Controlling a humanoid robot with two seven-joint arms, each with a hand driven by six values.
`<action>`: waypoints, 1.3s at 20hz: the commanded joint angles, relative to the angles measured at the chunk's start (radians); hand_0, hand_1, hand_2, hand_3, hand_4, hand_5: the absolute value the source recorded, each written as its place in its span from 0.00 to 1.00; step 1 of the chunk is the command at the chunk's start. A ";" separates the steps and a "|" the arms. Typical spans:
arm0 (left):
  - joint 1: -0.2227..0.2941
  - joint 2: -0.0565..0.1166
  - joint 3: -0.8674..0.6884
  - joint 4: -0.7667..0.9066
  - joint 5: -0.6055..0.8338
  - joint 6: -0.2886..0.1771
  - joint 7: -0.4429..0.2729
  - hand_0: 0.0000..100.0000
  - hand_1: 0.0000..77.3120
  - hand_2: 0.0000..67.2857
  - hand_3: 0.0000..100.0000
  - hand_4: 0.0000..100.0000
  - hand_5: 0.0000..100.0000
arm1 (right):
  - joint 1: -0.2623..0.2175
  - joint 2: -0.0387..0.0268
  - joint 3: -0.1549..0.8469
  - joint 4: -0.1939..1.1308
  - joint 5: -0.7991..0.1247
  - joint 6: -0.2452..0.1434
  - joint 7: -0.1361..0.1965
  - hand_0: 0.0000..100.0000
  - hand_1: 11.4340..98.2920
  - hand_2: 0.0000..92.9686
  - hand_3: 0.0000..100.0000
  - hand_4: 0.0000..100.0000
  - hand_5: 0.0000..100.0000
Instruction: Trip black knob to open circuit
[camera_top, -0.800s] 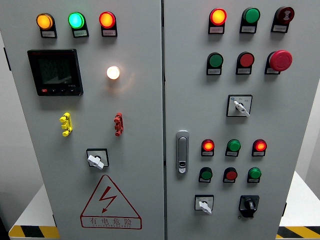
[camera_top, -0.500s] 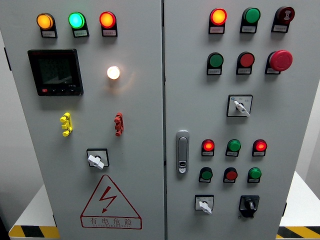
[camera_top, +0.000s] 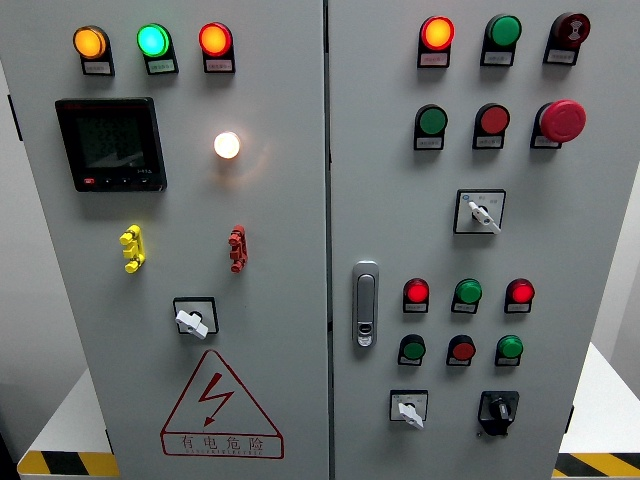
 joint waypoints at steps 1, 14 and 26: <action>0.001 0.000 0.000 0.000 0.000 0.000 0.000 0.00 0.00 0.29 0.26 0.10 0.09 | 0.006 0.0012 0.139 0.000 -0.164 0.002 -0.012 0.85 0.30 0.01 0.10 0.02 0.13; 0.001 -0.001 0.000 0.000 0.000 0.000 0.000 0.00 0.00 0.29 0.26 0.10 0.09 | 0.021 0.0087 0.417 -0.020 -0.436 0.047 -0.027 0.84 0.30 0.00 0.10 0.02 0.13; -0.001 0.000 0.000 0.000 0.000 0.000 0.000 0.00 0.00 0.29 0.26 0.10 0.09 | 0.077 0.0026 0.983 0.020 -0.898 0.048 -0.038 0.84 0.30 0.00 0.11 0.02 0.13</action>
